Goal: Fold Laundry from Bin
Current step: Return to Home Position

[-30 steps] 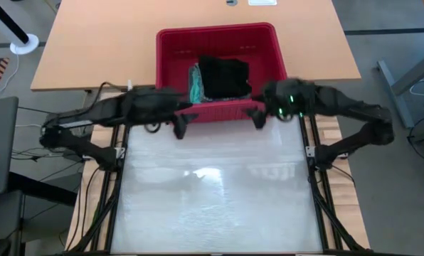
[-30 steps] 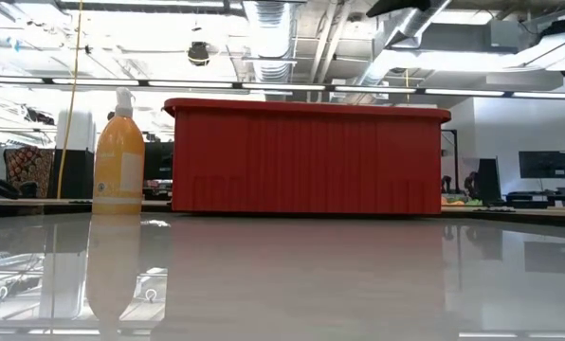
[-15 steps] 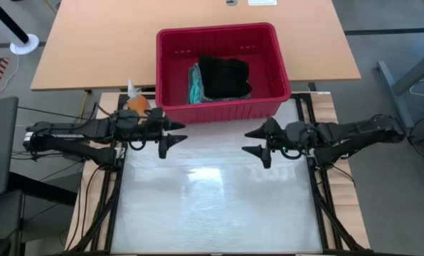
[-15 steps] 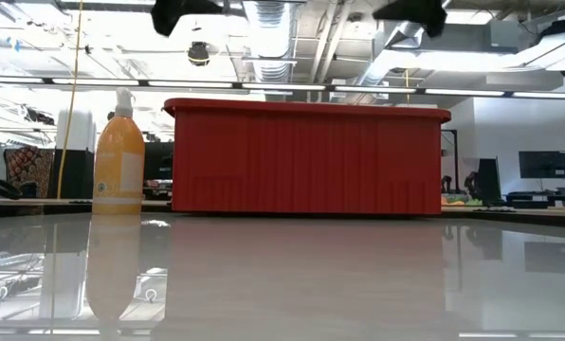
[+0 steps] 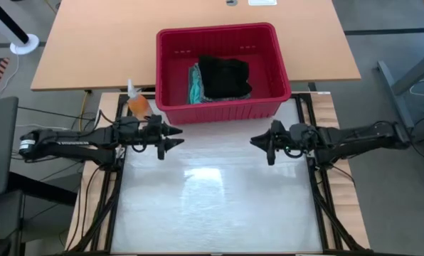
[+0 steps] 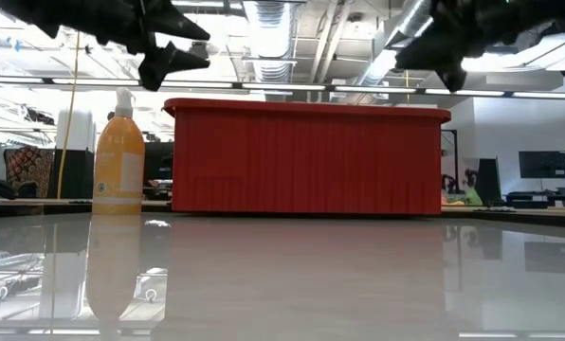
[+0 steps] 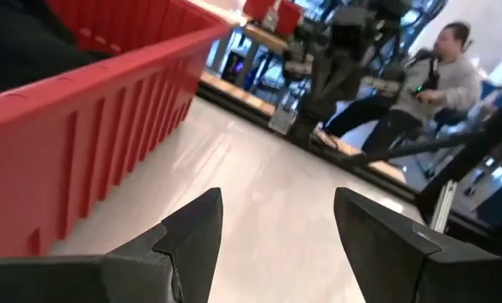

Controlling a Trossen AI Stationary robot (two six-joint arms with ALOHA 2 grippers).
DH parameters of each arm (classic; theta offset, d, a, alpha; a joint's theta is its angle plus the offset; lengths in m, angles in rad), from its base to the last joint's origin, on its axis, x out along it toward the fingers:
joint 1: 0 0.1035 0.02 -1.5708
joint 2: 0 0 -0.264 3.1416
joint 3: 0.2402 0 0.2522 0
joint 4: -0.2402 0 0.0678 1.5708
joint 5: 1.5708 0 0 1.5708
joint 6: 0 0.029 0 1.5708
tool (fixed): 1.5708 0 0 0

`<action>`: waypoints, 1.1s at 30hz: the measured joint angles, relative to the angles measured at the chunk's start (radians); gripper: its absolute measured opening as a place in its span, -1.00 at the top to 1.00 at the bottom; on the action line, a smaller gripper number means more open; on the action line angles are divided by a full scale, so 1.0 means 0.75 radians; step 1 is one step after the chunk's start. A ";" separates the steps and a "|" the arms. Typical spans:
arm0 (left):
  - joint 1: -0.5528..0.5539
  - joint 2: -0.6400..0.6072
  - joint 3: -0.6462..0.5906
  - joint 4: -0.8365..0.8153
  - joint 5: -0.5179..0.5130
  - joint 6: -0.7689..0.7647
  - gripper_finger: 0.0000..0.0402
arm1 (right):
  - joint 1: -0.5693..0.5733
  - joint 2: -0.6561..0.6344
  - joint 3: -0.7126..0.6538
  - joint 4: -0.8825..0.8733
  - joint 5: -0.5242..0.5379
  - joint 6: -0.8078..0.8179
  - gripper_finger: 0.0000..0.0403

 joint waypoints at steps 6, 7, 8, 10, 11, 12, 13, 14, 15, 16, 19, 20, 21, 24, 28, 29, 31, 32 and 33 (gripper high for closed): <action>0.011 -0.158 -0.125 0.027 -0.014 -0.109 -0.08 | -0.027 -0.191 -0.154 0.056 -0.020 -0.010 0.82; 0.007 -0.192 -0.152 0.044 -0.036 -0.137 -0.08 | -0.033 -0.230 -0.178 0.057 -0.020 -0.010 0.81; 0.001 -0.225 -0.184 0.066 -0.056 -0.160 -0.08 | -0.038 -0.267 -0.201 0.054 -0.020 -0.010 0.81; -0.007 -0.291 -0.241 0.109 -0.093 -0.184 -0.08 | -0.052 -0.344 -0.247 0.055 -0.019 -0.010 0.84; -0.013 -0.324 -0.271 0.136 -0.113 -0.191 -0.08 | -0.059 -0.382 -0.270 0.058 -0.019 -0.011 0.87; -0.015 -0.354 -0.299 0.161 -0.135 -0.207 -0.08 | -0.070 -0.421 -0.295 0.056 -0.020 -0.013 0.90; -0.018 -0.383 -0.324 0.185 -0.155 -0.218 -0.08 | -0.082 -0.464 -0.321 0.054 -0.020 -0.017 0.93; -0.019 -0.411 -0.351 0.214 -0.160 -0.229 -0.08 | -0.093 -0.503 -0.345 0.060 -0.019 -0.021 0.93; -0.019 -0.435 -0.377 0.239 -0.161 -0.236 -0.08 | -0.105 -0.540 -0.370 0.072 -0.019 -0.028 0.93; -0.019 -0.456 -0.399 0.263 -0.161 -0.242 -0.08 | -0.115 -0.580 -0.392 0.073 -0.019 -0.031 0.93; -0.020 -0.509 -0.462 0.341 -0.165 -0.247 -0.08 | -0.142 -0.682 -0.455 0.115 -0.040 -0.032 0.89; -0.020 -0.520 -0.480 0.364 -0.184 -0.246 -0.08 | -0.151 -0.711 -0.475 0.126 -0.055 -0.032 0.87; -0.020 -0.526 -0.499 0.379 -0.202 -0.247 -0.08 | -0.158 -0.737 -0.488 0.123 -0.069 -0.033 0.86; -0.019 -0.525 -0.557 0.446 -0.231 -0.250 -0.08 | -0.177 -0.796 -0.525 0.123 -0.122 -0.034 0.87; -0.020 -0.526 -0.615 0.563 -0.220 -0.243 -0.08 | -0.195 -0.861 -0.568 0.110 -0.203 -0.044 0.92; -0.020 -0.526 -0.628 0.574 -0.220 -0.235 -0.08 | -0.201 -0.876 -0.569 0.076 -0.212 -0.055 0.92; -0.020 -0.539 -0.646 0.570 -0.222 -0.236 -0.08 | -0.219 -0.917 -0.569 0.026 -0.219 -0.066 0.90; -0.020 -0.547 -0.646 0.556 -0.226 -0.244 -0.08 | -0.228 -0.939 -0.569 0.006 -0.219 -0.066 0.89; -0.020 -0.557 -0.646 0.534 -0.227 -0.246 -0.08 | -0.238 -0.963 -0.568 -0.016 -0.221 -0.066 0.88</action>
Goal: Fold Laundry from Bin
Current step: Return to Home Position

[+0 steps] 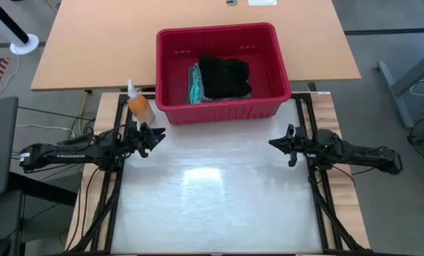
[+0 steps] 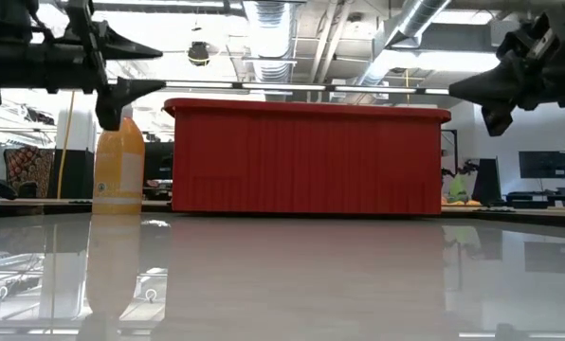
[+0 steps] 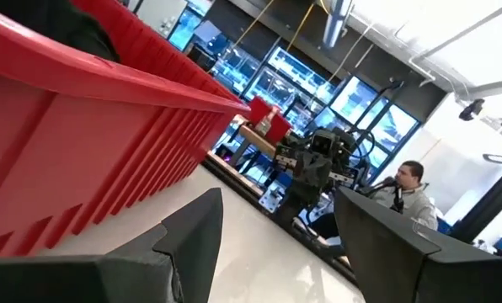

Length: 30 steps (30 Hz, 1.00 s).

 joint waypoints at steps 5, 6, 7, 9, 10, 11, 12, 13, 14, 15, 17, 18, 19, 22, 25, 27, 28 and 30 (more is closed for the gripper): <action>0.003 -0.058 -0.001 -0.120 0.014 0.027 -0.08 | -0.036 -0.052 0.012 -0.132 -0.068 -0.010 0.88; 0.007 -0.073 -0.001 -0.144 0.003 0.040 -0.08 | -0.044 -0.052 0.012 -0.158 -0.086 -0.025 0.88; 0.013 -0.086 -0.001 -0.157 -0.006 0.049 -0.08 | -0.048 -0.052 0.011 -0.172 -0.105 -0.043 0.89; 0.025 -0.117 -0.001 -0.177 0.001 0.057 -0.08 | -0.061 -0.053 0.011 -0.191 -0.156 -0.081 0.90; 0.030 -0.124 -0.001 -0.176 0.012 0.056 -0.08 | -0.070 -0.053 0.011 -0.190 -0.185 -0.102 0.90; 0.033 -0.132 -0.001 -0.176 0.022 0.051 -0.08 | -0.076 -0.053 0.011 -0.194 -0.211 -0.114 0.89; 0.036 -0.141 -0.001 -0.179 0.024 0.045 -0.08 | -0.084 -0.053 0.011 -0.196 -0.231 -0.116 0.89; 0.039 -0.147 -0.001 -0.178 0.020 0.044 -0.08 | -0.092 -0.053 0.011 -0.196 -0.243 -0.117 0.88; 0.041 -0.147 -0.002 -0.176 0.008 0.058 -0.08 | -0.097 -0.053 0.011 -0.196 -0.249 -0.119 0.87; 0.041 -0.147 -0.002 -0.178 0.003 0.080 -0.08 | -0.102 -0.053 0.012 -0.197 -0.249 -0.120 0.85; 0.042 -0.145 -0.002 -0.198 0.001 0.093 -0.08 | -0.105 -0.052 0.012 -0.215 -0.249 -0.112 0.83; 0.042 -0.145 -0.002 -0.207 0.003 0.082 -0.08 | -0.105 -0.051 0.012 -0.227 -0.249 -0.110 0.82; 0.042 -0.145 -0.002 -0.215 0.013 0.071 -0.08 | -0.105 -0.049 0.012 -0.242 -0.250 -0.110 0.82; 0.041 -0.145 -0.002 -0.273 0.063 0.105 -0.08 | -0.104 -0.049 0.014 -0.266 -0.250 -0.109 0.81; 0.041 -0.145 -0.003 -0.318 0.134 0.260 -0.08 | -0.104 -0.049 0.015 -0.274 -0.250 -0.109 0.81; 0.040 -0.145 -0.003 -0.322 0.157 0.348 -0.08 | -0.104 -0.049 0.015 -0.274 -0.250 -0.109 0.81; 0.040 -0.145 -0.003 -0.321 0.158 0.380 -0.08 | -0.104 -0.049 0.015 -0.274 -0.250 -0.109 0.81; 0.041 -0.145 -0.004 -0.321 0.142 0.423 -0.08 | -0.104 -0.049 0.015 -0.274 -0.250 -0.109 0.81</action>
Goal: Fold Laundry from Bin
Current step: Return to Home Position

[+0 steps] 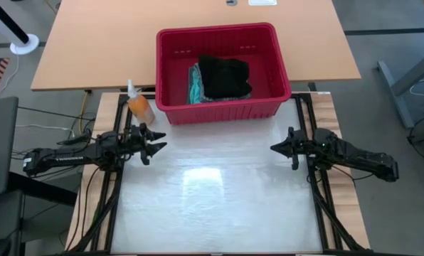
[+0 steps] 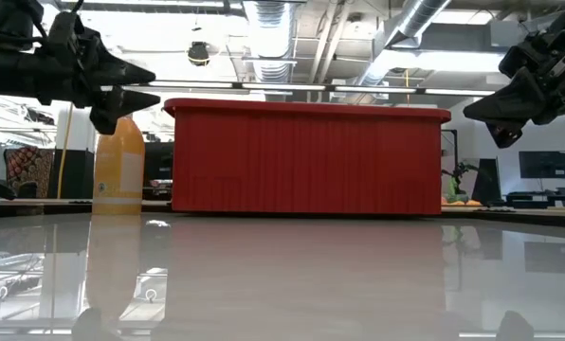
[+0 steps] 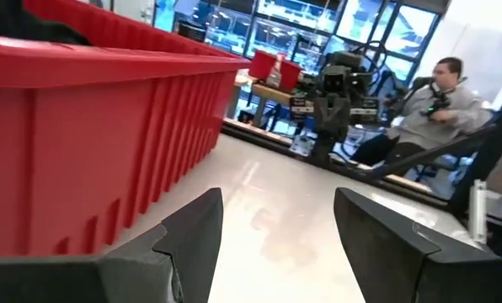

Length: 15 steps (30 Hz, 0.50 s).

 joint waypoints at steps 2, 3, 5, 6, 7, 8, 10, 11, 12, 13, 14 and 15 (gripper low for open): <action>0.000 0.000 0.000 -0.001 -0.023 0.028 -0.08 | 0.000 0.000 0.000 0.000 0.000 0.000 0.81; 0.000 0.000 0.000 -0.006 -0.034 0.036 -0.08 | 0.000 0.000 0.000 0.000 0.000 0.000 0.81; 0.000 0.000 0.000 -0.043 -0.059 0.036 -0.08 | 0.000 0.000 0.000 0.000 0.000 0.000 0.81; 0.000 0.001 0.000 -0.058 -0.071 0.031 -0.08 | 0.000 0.000 0.000 0.000 0.000 0.001 0.81; 0.000 0.000 -0.001 -0.076 -0.074 0.023 -0.08 | 0.000 0.000 0.000 0.000 0.000 0.001 0.81; 0.000 0.000 -0.001 -0.098 -0.074 0.019 -0.08 | 0.000 0.000 0.000 0.000 0.000 0.001 0.81; 0.000 0.000 -0.001 -0.154 -0.075 0.008 -0.08 | 0.000 0.000 0.000 0.000 0.000 0.001 0.81; 0.000 0.000 -0.001 -0.185 -0.075 0.002 -0.08 | 0.000 0.000 0.000 0.000 0.000 0.001 0.81; 0.000 0.000 -0.001 -0.210 -0.075 -0.003 -0.08 | 0.000 0.000 0.000 0.000 0.000 0.002 0.81; 0.000 0.000 -0.001 -0.241 -0.075 -0.003 -0.08 | 0.000 0.000 0.000 0.000 0.000 0.003 0.81; 0.000 0.000 -0.001 -0.279 -0.075 -0.002 -0.08 | 0.000 0.000 0.000 0.000 0.001 0.003 0.81; 0.000 0.000 -0.001 -0.313 -0.075 -0.002 -0.08 | 0.000 0.000 0.000 0.000 0.000 0.004 0.81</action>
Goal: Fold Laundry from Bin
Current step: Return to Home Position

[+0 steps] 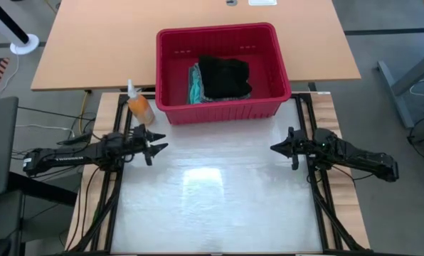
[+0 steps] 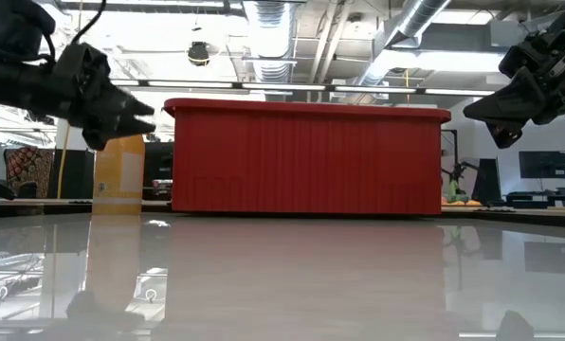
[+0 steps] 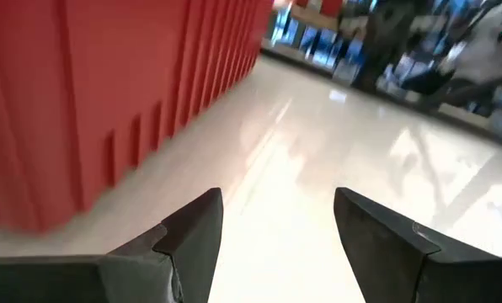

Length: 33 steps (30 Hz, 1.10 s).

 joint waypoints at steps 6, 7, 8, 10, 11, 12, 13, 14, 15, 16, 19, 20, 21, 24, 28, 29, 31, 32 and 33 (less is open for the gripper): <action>-0.001 0.017 0.008 -0.111 0.012 0.000 -0.08 | 0.000 0.000 -0.001 0.000 0.000 -0.001 0.81; 0.000 0.018 0.011 -0.117 0.013 0.000 -0.08 | 0.000 0.000 -0.001 0.000 0.000 -0.001 0.81; 0.000 0.018 0.012 -0.120 0.010 0.000 -0.08 | 0.000 0.000 -0.001 0.000 0.000 -0.001 0.81; 0.000 0.017 0.013 -0.124 0.009 0.000 -0.08 | 0.000 0.000 -0.001 0.000 0.000 -0.001 0.81; 0.000 0.018 0.013 -0.125 0.009 0.000 -0.08 | 0.000 0.001 -0.001 0.000 0.000 -0.001 0.81; 0.000 0.018 0.013 -0.126 0.009 0.000 -0.08 | 0.000 0.000 -0.001 0.000 0.000 -0.001 0.81; 0.000 0.017 0.014 -0.126 0.008 0.000 -0.08 | 0.000 0.000 -0.001 0.000 0.000 -0.001 0.81; 0.000 0.017 0.014 -0.127 0.008 0.000 -0.08 | 0.000 0.000 -0.001 0.000 0.000 -0.001 0.81; 0.000 0.017 0.015 -0.128 0.008 0.000 -0.08 | 0.000 0.000 -0.001 0.000 0.000 -0.001 0.81; 0.000 0.017 0.015 -0.129 0.008 0.000 -0.08 | 0.000 0.000 -0.001 0.000 0.000 -0.001 0.81; 0.000 0.017 0.016 -0.130 0.007 0.000 -0.08 | 0.000 0.001 -0.001 0.000 0.000 -0.001 0.81; 0.000 0.017 0.016 -0.132 0.006 0.000 -0.08 | 0.000 0.000 -0.001 0.000 0.000 -0.002 0.81; 0.000 0.017 0.017 -0.132 0.004 0.000 -0.08 | 0.000 0.000 -0.001 0.000 0.000 -0.002 0.81; 0.000 0.017 0.018 -0.134 0.004 0.001 -0.08 | 0.000 0.000 -0.002 0.000 0.000 -0.002 0.81; 0.000 0.017 0.018 -0.134 0.004 0.001 -0.08 | 0.000 0.000 -0.002 0.000 0.000 -0.003 0.81; 0.000 0.017 0.018 -0.134 0.004 0.001 -0.08 | 0.000 0.000 -0.002 0.000 0.000 -0.003 0.81; 0.000 0.017 0.019 -0.135 0.004 0.001 -0.08 | 0.000 0.000 -0.002 0.000 0.000 -0.003 0.81; 0.000 0.017 0.019 -0.135 0.004 0.001 -0.08 | 0.000 0.000 -0.002 0.000 0.000 -0.003 0.81; 0.000 0.017 0.019 -0.135 0.004 0.001 -0.08 | 0.000 0.000 -0.002 0.000 0.000 -0.003 0.81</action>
